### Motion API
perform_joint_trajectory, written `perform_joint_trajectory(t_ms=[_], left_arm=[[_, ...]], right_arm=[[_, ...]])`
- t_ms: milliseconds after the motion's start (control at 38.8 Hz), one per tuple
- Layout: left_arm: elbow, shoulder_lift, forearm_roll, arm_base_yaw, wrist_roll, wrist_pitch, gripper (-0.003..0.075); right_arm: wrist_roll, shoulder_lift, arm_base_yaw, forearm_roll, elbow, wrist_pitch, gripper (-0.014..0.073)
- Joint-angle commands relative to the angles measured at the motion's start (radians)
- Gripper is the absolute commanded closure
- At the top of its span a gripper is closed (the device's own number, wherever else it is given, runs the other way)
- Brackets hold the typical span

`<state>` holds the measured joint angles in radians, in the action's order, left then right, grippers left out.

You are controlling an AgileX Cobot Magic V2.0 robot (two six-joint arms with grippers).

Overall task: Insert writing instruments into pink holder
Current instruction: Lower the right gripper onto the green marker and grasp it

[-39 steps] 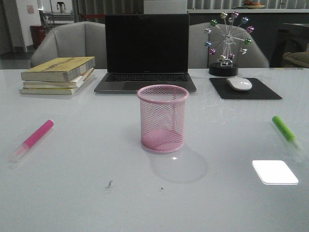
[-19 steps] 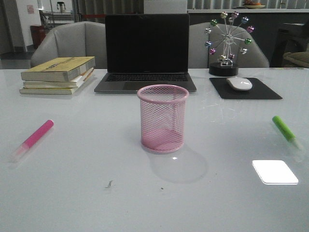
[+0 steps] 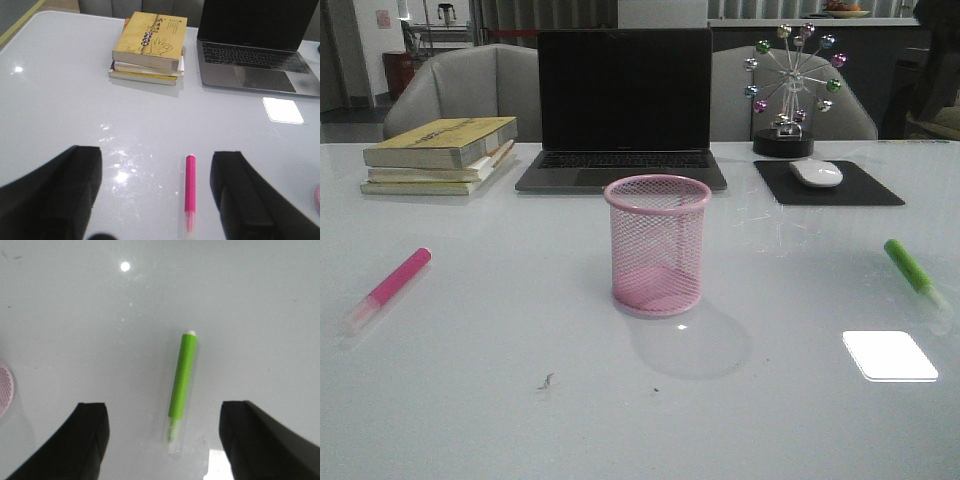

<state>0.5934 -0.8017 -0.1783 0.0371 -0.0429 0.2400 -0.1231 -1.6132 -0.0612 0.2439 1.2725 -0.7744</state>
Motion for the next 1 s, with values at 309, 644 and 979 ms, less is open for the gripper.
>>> perform_joint_trajectory(t_ms=[309,644,979], left_arm=[[0.038,0.003,-0.013,-0.001,0.01,-0.068,0.0201],[0.038,0.003,-0.013,-0.001,0.01,-0.067,0.0202],[0.038,0.003,-0.013,-0.001,0.01,-0.062,0.0202]], right_arm=[[-0.009,-0.202,-0.003,0.002,0.063,0.031,0.0031],[-0.009,-0.286,-0.003,0.002,0.063,0.082,0.0076],[-0.009,-0.324,-0.003,0.001,0.063,0.104,0.0076]])
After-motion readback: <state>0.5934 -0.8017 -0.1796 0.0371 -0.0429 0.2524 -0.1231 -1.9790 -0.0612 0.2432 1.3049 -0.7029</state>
